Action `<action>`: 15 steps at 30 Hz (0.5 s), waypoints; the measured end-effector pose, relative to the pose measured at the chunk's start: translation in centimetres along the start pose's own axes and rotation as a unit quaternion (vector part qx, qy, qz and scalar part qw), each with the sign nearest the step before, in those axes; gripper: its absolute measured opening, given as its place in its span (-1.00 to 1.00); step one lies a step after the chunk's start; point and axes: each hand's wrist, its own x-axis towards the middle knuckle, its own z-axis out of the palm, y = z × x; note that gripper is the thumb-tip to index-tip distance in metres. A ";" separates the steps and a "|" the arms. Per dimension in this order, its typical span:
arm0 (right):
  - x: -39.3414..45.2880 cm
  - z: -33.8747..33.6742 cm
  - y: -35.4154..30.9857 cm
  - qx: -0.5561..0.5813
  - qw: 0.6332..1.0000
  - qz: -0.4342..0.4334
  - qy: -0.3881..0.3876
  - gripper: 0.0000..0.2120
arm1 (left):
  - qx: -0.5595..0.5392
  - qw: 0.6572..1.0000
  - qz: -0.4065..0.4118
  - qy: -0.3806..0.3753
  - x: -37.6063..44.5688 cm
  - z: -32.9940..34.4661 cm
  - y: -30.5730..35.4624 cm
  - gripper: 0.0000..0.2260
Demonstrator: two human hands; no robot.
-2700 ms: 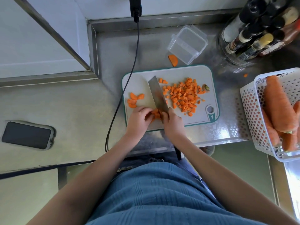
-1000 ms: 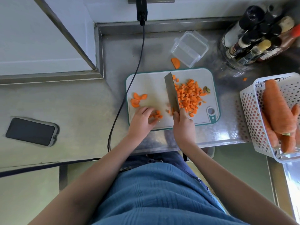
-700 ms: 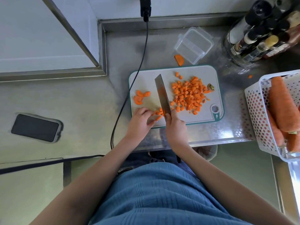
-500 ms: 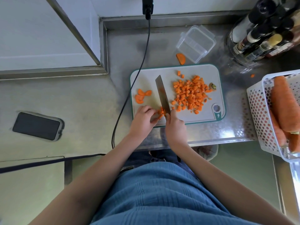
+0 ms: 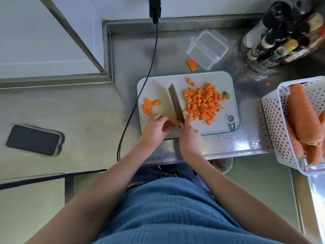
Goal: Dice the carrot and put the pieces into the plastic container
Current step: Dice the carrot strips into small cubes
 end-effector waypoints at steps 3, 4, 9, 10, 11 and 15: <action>0.6 -1.0 1.0 0.089 0.995 0.032 0.043 -0.77 | -0.005 1.000 0.018 -0.012 0.5 0.3 0.6 -0.89; 0.6 -1.4 1.3 0.105 0.993 0.029 0.051 -0.78 | -0.006 1.000 0.020 -0.012 0.7 0.4 0.7 -0.89; -0.2 -1.9 0.8 0.137 0.989 -0.008 0.059 -0.79 | -0.002 1.000 0.006 0.015 -0.2 0.2 0.5 -0.74; -0.4 -1.7 0.6 0.138 0.989 -0.010 0.053 -0.79 | 0.004 1.000 -0.006 0.026 -0.6 0.0 0.2 -0.71; -0.6 -1.4 0.4 0.137 0.989 -0.010 0.045 -0.80 | 0.012 0.999 -0.017 0.034 -1.0 -0.1 -0.1 -0.70; -0.9 -0.6 0.5 0.119 0.993 0.000 0.024 -0.82 | 0.010 0.999 -0.041 0.023 -1.5 -0.3 -0.7 -0.72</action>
